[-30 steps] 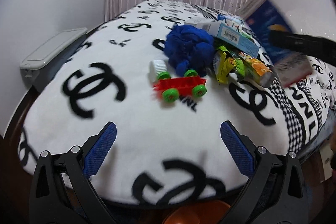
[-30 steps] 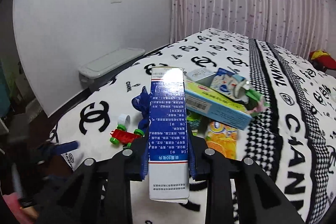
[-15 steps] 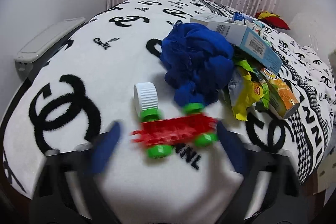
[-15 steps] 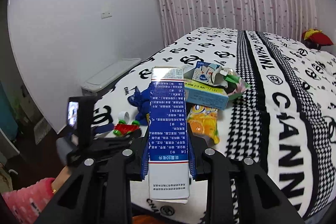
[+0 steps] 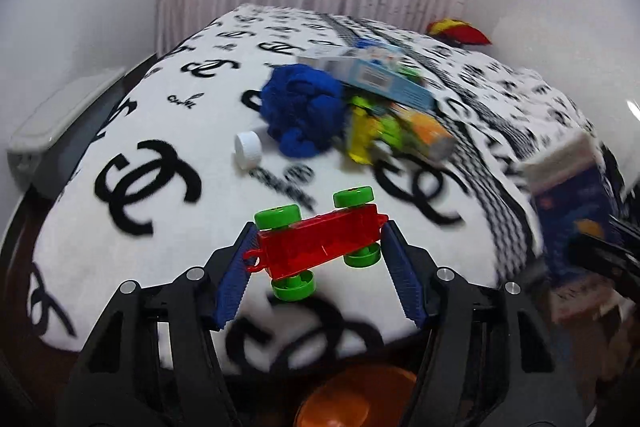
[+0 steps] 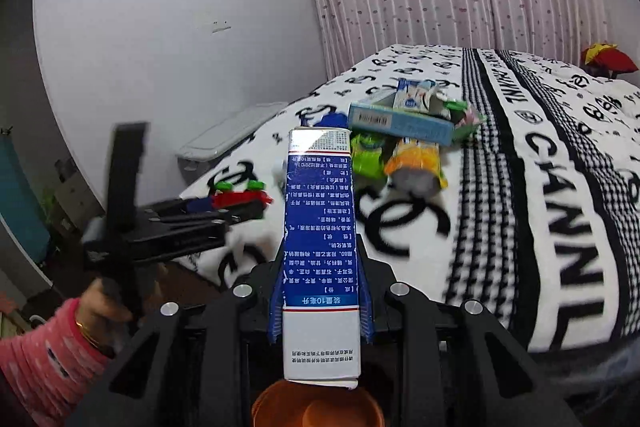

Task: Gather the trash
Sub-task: 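Carry both items down over the orange bin and open both tools, then raise both tools back toward the trash pile on the bed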

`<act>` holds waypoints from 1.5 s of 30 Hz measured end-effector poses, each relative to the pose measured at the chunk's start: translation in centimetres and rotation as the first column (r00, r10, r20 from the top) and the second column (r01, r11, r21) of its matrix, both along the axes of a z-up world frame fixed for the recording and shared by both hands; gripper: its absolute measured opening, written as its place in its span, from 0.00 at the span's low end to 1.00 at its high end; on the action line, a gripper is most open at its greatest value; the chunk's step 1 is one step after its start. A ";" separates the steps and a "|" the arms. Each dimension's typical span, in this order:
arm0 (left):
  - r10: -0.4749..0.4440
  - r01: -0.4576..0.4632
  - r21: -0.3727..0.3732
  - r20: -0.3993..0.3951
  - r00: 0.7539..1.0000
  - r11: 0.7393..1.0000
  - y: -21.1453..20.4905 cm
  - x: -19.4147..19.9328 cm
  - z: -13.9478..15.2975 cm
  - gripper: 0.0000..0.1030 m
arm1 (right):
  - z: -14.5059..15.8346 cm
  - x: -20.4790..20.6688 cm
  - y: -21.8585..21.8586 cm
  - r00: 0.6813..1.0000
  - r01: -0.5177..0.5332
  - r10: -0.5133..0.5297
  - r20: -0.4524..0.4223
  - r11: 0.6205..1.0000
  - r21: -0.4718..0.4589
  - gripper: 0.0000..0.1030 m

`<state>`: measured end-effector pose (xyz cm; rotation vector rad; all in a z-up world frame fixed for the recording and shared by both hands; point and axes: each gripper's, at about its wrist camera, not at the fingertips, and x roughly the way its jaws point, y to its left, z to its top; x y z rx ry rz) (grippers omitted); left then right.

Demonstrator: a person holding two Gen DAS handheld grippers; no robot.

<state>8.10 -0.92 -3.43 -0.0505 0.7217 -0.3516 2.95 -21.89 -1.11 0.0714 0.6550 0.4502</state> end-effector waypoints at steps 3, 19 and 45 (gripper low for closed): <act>-0.070 0.070 0.036 -0.001 0.998 0.997 -0.4 -3.8 -0.4 0.59 | -1.5 -2.4 -0.2 1.000 0.017 -0.017 -0.023 1.000 -0.021 0.28; -0.213 0.315 0.095 -0.554 0.805 0.944 -5.5 -10.1 -19.2 0.59 | -20.5 -6.6 -1.9 0.838 0.101 -0.125 -0.531 0.992 -0.074 0.28; 0.030 0.239 0.246 -0.752 0.659 0.939 -6.0 -8.3 -27.7 0.79 | -27.8 -4.9 -1.3 0.720 0.236 -0.188 -0.668 0.972 -0.018 0.71</act>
